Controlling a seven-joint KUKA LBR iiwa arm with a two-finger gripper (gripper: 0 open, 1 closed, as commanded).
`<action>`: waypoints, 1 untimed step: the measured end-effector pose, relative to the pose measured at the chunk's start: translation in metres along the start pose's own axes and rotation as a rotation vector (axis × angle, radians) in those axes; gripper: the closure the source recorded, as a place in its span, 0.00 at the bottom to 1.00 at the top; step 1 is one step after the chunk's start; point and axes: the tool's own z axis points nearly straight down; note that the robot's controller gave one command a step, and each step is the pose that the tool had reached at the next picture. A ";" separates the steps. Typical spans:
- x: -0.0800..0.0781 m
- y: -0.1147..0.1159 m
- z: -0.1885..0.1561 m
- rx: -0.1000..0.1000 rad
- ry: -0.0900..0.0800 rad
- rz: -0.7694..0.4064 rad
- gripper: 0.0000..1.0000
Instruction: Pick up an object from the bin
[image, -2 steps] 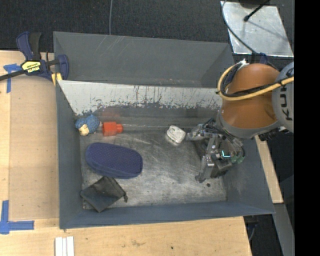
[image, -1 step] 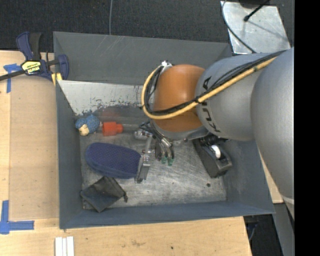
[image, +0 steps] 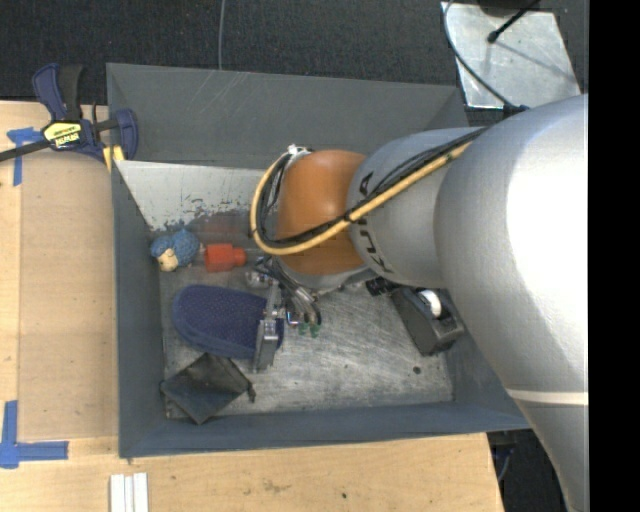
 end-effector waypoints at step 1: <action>-0.002 0.000 -0.005 -0.001 -0.007 0.001 1.00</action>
Offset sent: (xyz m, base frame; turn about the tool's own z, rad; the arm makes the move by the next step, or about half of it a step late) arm 0.0000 0.0000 0.0000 0.0000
